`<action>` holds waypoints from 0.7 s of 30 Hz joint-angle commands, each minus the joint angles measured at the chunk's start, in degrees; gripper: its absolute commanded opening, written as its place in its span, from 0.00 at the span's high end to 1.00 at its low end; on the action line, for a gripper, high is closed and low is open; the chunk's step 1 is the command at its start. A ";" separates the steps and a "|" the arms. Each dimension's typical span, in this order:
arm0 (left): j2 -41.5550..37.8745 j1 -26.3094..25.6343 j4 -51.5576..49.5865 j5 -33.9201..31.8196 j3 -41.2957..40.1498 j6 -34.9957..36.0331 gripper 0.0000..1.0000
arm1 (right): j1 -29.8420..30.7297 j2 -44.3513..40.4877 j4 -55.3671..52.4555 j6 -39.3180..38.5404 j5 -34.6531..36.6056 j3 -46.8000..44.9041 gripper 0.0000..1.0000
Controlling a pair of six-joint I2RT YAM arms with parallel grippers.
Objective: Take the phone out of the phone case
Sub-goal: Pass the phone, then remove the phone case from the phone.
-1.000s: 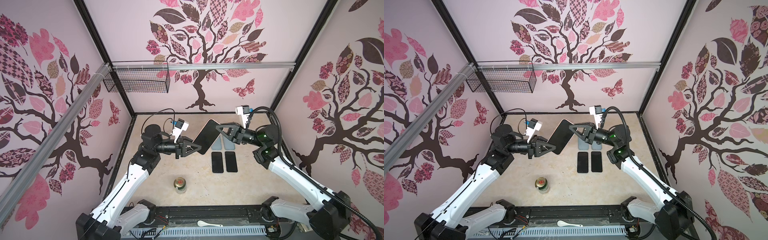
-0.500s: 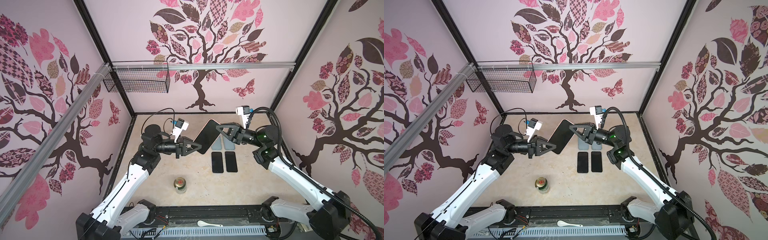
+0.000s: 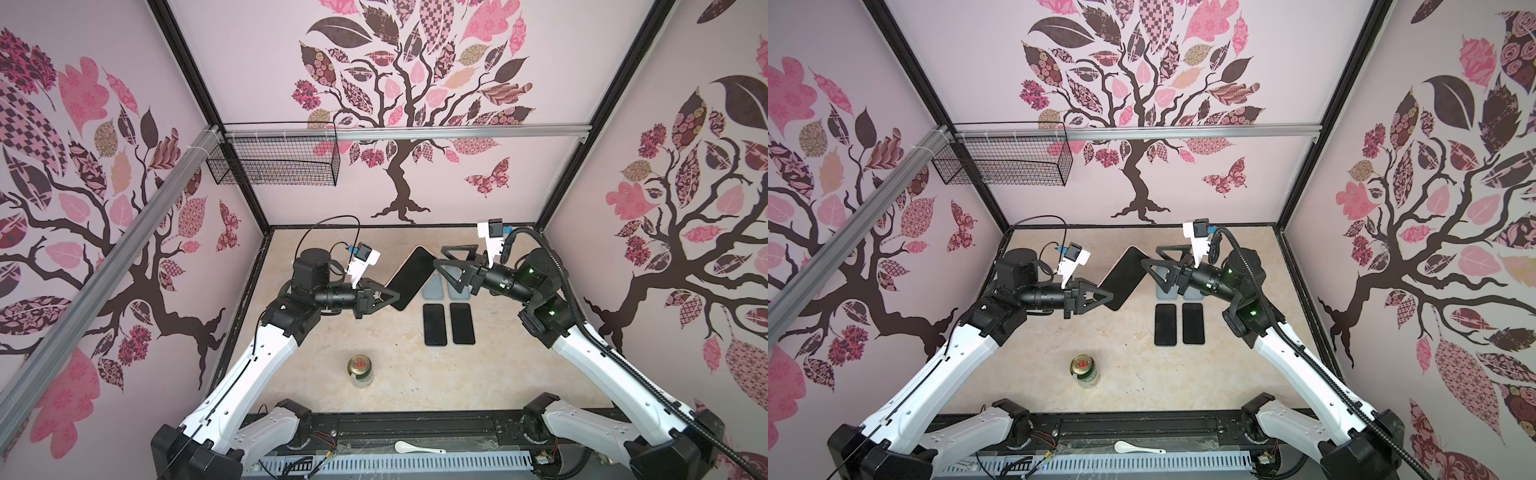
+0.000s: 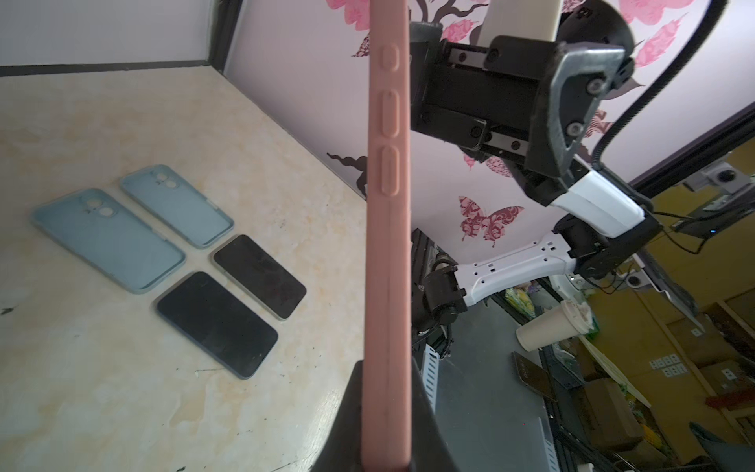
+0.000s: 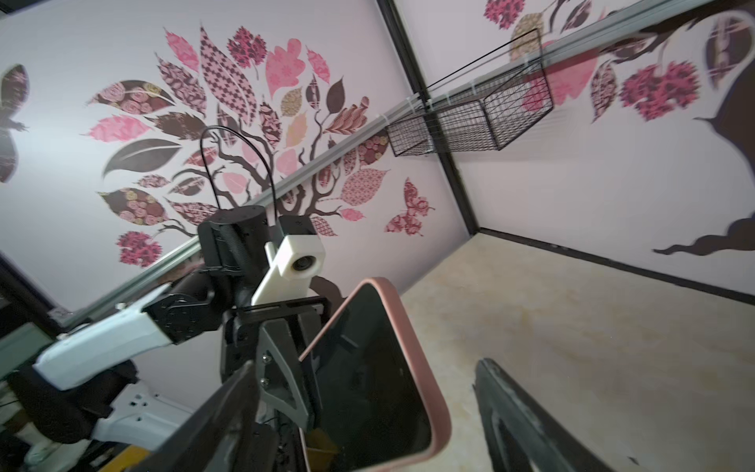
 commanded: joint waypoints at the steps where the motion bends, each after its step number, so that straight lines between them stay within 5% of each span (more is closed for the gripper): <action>1: -0.13 -0.14 -6.98 -7.42 4.65 6.66 1.00 | -0.06 -1.41 -14.05 -13.00 9.28 3.73 0.01; 5: 0.27 -0.07 -7.68 -12.66 4.22 8.37 1.00 | -0.06 -4.96 -9.98 -17.53 11.33 -3.95 0.08; 12: 2.38 1.21 -11.61 -8.04 4.47 20.21 1.00 | -0.02 -2.89 -20.11 -26.71 5.20 -2.75 0.08; 16: 5.83 7.14 -16.84 3.61 5.70 31.19 1.00 | -0.03 -2.20 -24.33 -31.83 4.84 -2.90 0.10; 21: 5.96 8.26 -22.52 0.41 7.70 43.62 1.00 | 0.00 -0.78 -33.88 -39.51 1.66 -0.26 0.13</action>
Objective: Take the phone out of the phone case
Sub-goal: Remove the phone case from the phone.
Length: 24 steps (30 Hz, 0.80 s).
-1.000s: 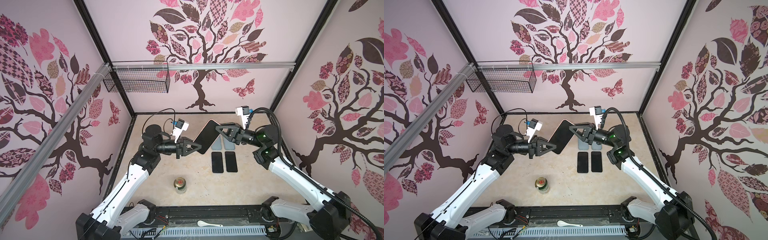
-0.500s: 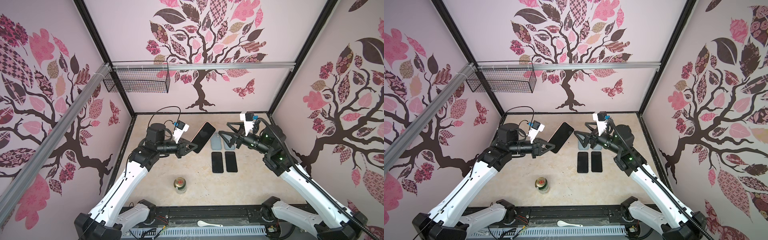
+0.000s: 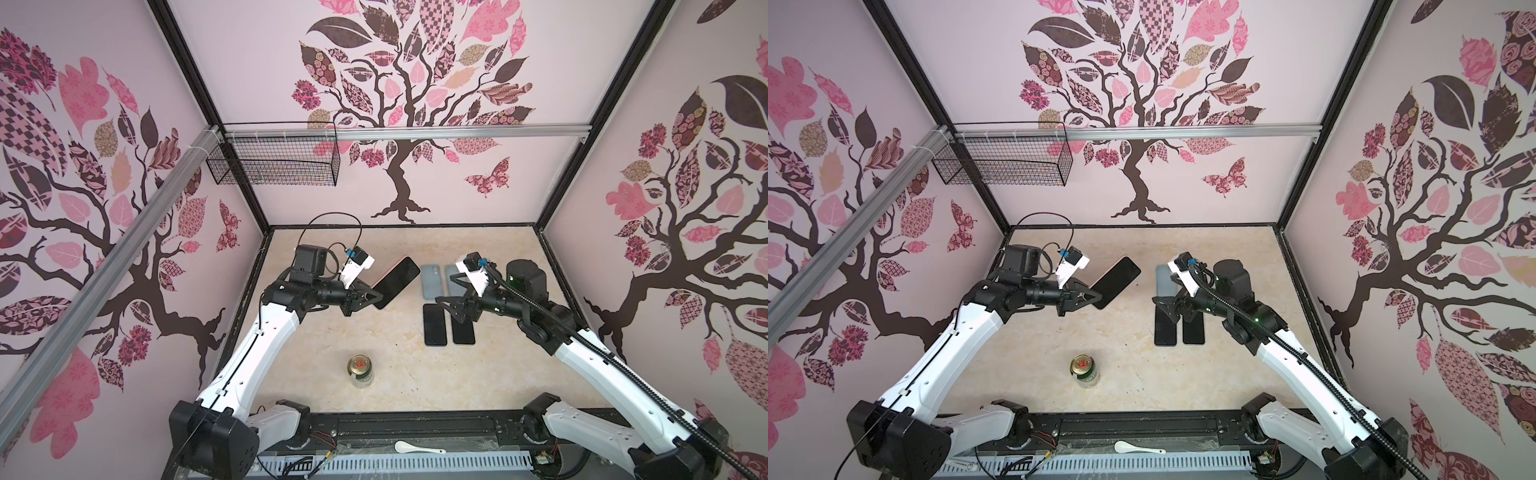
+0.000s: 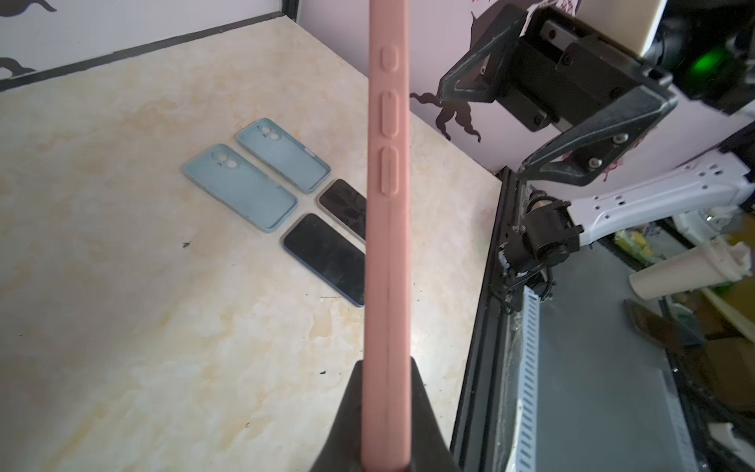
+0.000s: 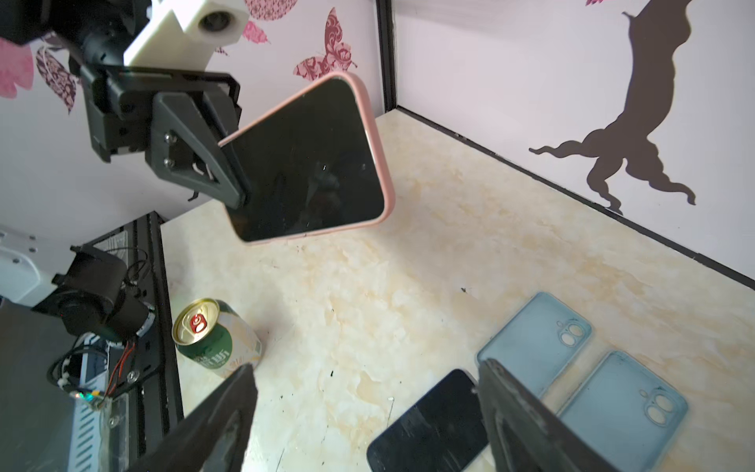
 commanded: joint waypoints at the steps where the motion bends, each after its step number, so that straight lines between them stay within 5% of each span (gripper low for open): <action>1: -1.78 -0.20 -2.71 2.67 3.56 12.75 1.00 | -0.03 1.29 -8.86 -8.42 -3.49 4.21 0.13; 8: -0.06 -0.27 -14.09 4.29 8.24 28.55 1.00 | -0.05 0.74 -11.30 -15.21 -10.00 3.06 0.15; 12: 1.97 -3.04 -20.54 -0.14 10.31 34.69 1.00 | -0.02 -0.63 -9.57 -17.72 -14.74 1.14 0.20; 17: 3.45 -7.30 -24.03 -4.40 11.17 38.22 1.00 | -0.04 0.39 -16.96 -32.04 -17.06 1.13 0.25; 24: 3.22 -8.42 -23.93 -5.60 10.91 38.98 1.00 | 0.97 4.94 -21.16 -36.30 -15.33 4.03 0.34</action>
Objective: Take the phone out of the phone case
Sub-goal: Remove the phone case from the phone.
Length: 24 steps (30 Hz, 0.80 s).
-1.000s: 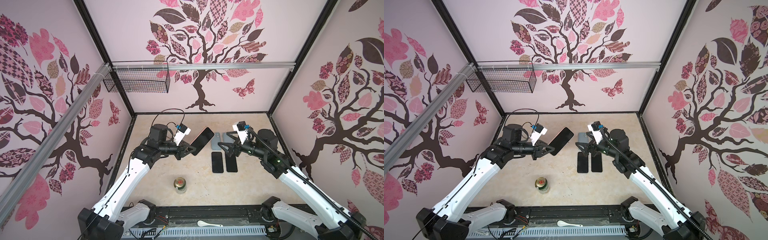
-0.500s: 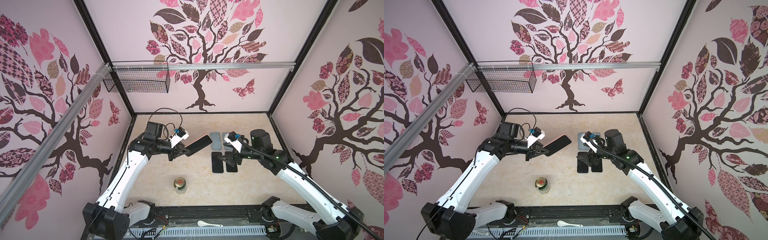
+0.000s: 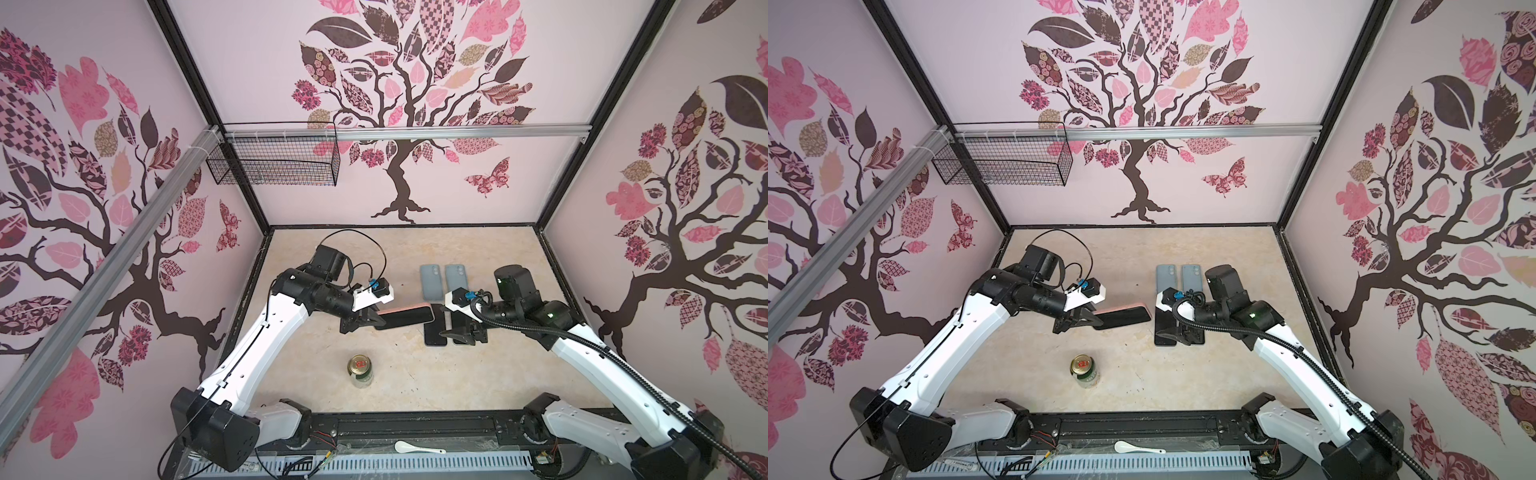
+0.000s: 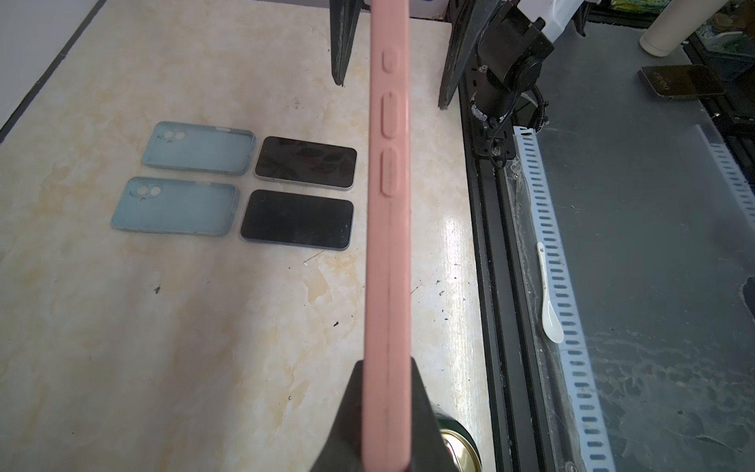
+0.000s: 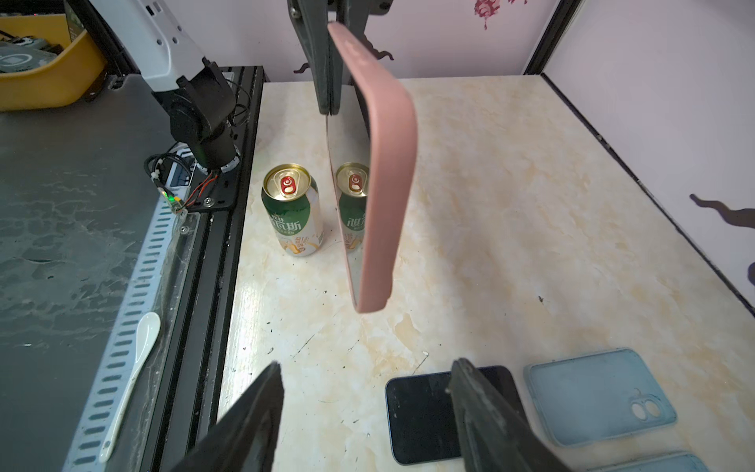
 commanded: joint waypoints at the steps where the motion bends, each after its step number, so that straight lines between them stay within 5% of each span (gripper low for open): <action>1: -0.55 -0.46 -0.10 0.38 1.98 2.08 1.00 | 1.45 2.39 -3.99 -4.63 -0.80 3.45 0.35; 9: -0.38 -0.55 -0.50 1.44 2.25 2.34 1.00 | 4.49 3.61 -0.21 -5.34 3.96 4.11 0.58; 24: 0.68 -0.85 -1.50 1.43 2.86 2.43 1.00 | 7.22 6.88 -3.32 -8.75 2.98 8.32 0.68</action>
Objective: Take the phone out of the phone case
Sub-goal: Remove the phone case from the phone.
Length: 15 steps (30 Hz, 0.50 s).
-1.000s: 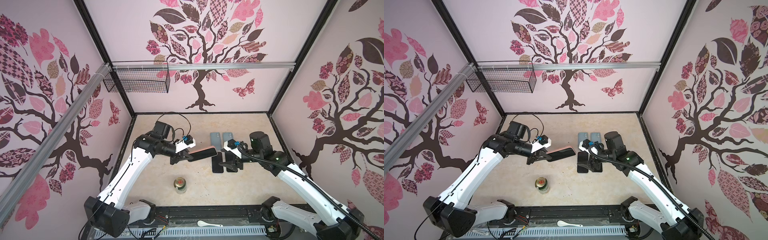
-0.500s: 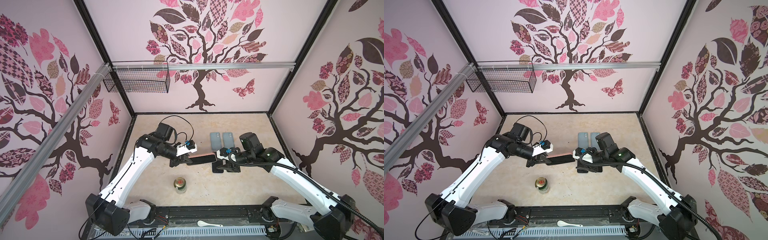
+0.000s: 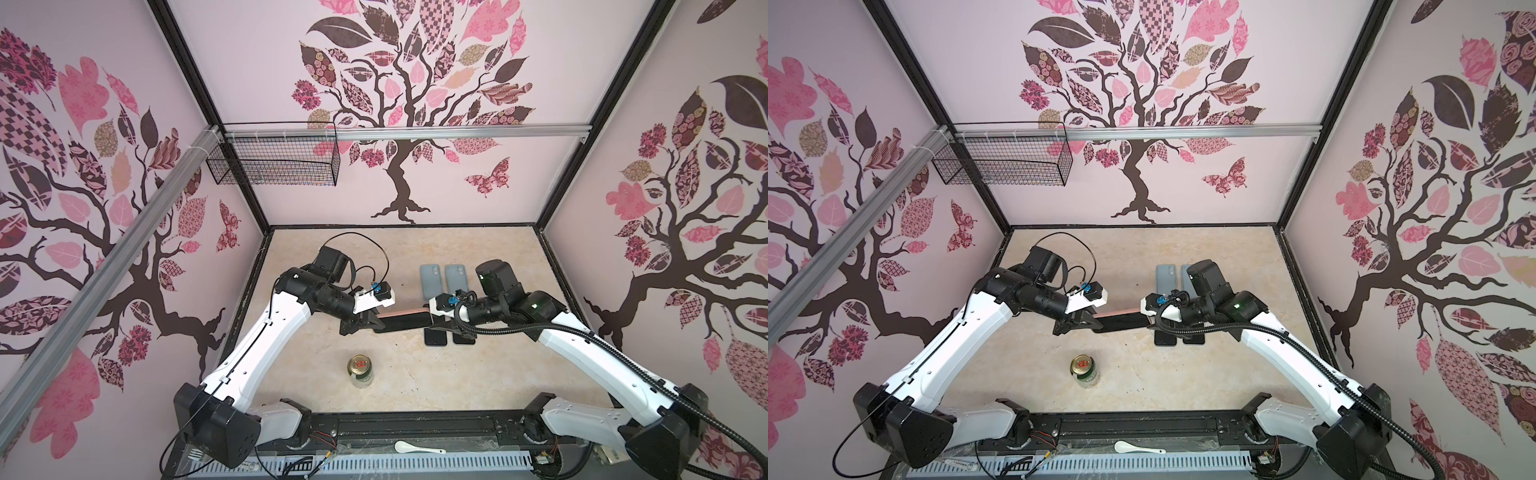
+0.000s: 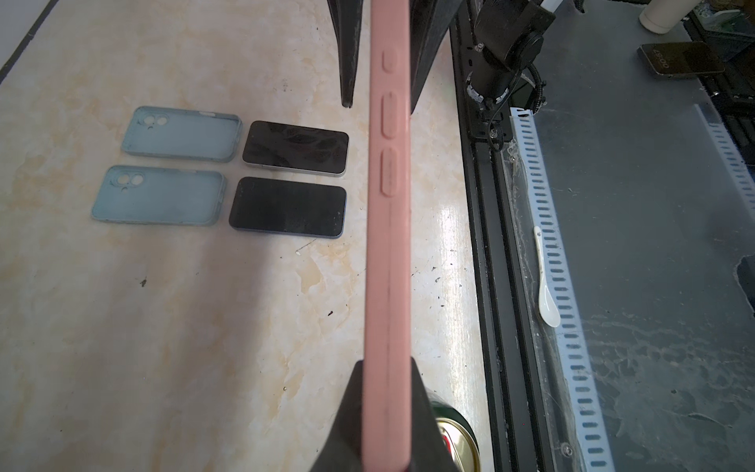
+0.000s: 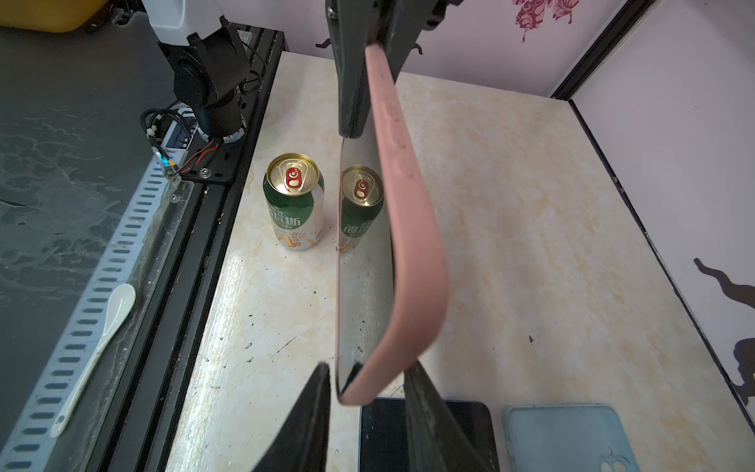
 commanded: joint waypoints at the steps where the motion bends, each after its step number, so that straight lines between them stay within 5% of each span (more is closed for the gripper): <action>1: -0.27 -0.25 0.15 2.56 2.91 0.73 1.00 | 0.91 1.41 -3.50 -1.93 -0.77 2.91 0.70; 15: -0.34 -0.21 0.15 2.02 3.07 0.55 1.00 | 2.85 3.89 -10.55 -4.81 4.00 6.07 0.72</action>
